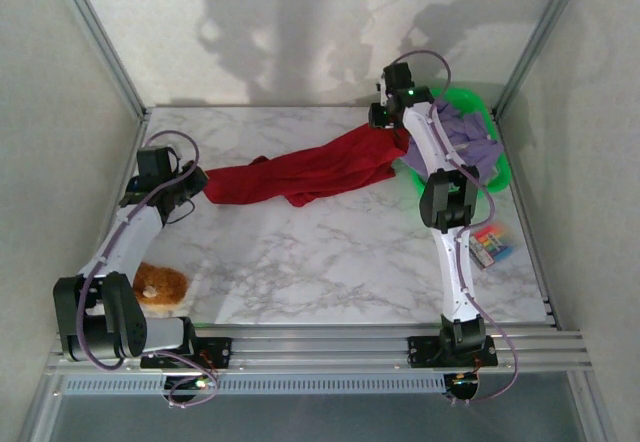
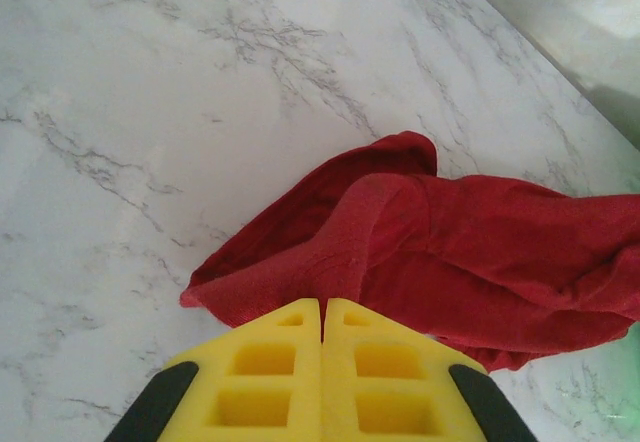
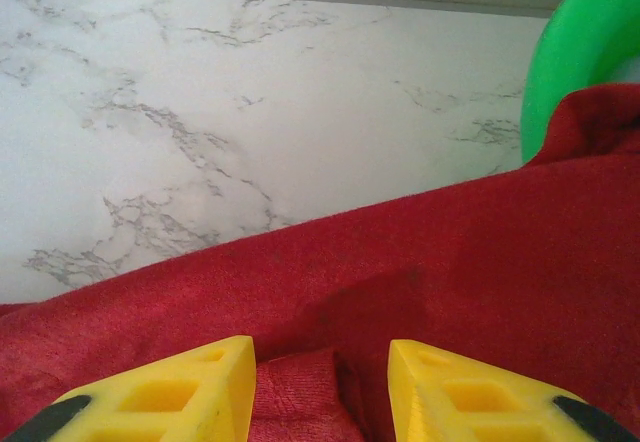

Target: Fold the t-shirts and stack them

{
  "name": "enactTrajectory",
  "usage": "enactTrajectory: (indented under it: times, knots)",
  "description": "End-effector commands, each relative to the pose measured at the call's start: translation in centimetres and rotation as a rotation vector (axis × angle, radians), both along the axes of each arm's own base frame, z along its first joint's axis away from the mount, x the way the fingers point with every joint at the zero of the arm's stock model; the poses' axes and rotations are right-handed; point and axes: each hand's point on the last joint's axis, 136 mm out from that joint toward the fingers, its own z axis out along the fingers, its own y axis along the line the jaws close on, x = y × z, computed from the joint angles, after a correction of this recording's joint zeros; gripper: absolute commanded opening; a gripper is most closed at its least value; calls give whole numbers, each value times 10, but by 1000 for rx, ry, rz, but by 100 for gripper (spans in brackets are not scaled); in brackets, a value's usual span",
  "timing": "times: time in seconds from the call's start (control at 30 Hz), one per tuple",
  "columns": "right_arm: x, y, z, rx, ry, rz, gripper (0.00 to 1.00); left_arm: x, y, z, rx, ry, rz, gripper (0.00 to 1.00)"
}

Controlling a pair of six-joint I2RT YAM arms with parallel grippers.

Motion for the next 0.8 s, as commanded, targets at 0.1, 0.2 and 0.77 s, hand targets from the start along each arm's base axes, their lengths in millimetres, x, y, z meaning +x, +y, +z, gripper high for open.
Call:
enactTrajectory:
  times: [0.1, 0.2, 0.77]
  knots:
    - [-3, 8, -8, -9, 21, 40, 40, 1, -6, 5, -3, -23, -28, 0]
    - [-6, 14, -14, 4, 38, 58, 40, 0, -6, 6, 1, -21, -33, 0]
    - [-9, 27, 10, 91, -3, 81, 0, 3, -8, 20, -7, -48, -43, 0]
